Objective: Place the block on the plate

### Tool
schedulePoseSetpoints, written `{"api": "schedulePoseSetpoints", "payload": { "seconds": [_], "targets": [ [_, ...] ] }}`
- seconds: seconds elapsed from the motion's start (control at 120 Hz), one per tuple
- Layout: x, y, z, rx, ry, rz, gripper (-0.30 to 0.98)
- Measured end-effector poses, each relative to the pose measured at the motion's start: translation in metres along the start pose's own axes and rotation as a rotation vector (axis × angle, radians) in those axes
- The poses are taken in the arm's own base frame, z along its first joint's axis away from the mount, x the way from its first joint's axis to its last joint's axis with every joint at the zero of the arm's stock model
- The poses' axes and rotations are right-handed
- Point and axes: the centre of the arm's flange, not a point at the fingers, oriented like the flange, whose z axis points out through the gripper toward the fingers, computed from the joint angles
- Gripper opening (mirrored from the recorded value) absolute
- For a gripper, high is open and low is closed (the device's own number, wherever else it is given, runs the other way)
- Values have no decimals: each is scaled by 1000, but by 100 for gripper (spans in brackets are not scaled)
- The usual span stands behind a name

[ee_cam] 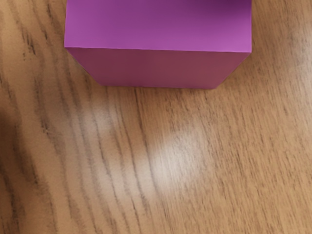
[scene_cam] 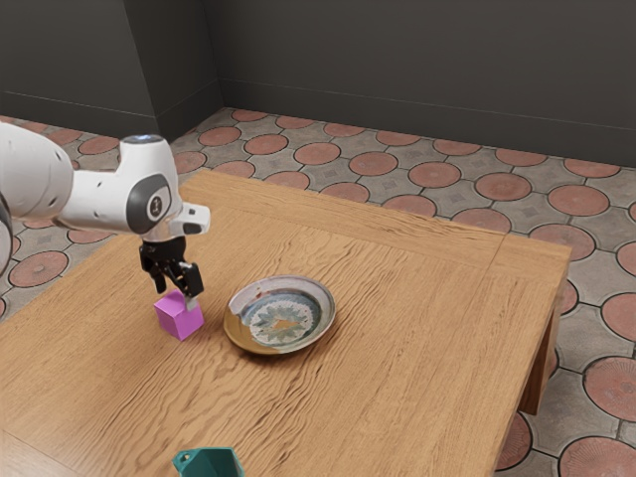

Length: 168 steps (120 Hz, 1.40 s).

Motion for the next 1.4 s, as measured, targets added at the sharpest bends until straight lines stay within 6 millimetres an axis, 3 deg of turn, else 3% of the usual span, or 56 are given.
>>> {"api": "schedulePoseSetpoints", "payload": {
  "seconds": [0.242,0.5,0.742,1.067,1.217,1.3,1.4],
  "targets": [
    [4,-1,25,-1,-9,18,69],
    [3,-2,35,-5,0,26,65],
    [3,-2,31,-3,13,35,48],
    [3,-2,25,-3,20,45,44],
    [3,0,-8,3,74,53,44],
    [8,19,-34,7,115,91,43],
    [27,79,-52,11,144,202,42]
  ]
}}
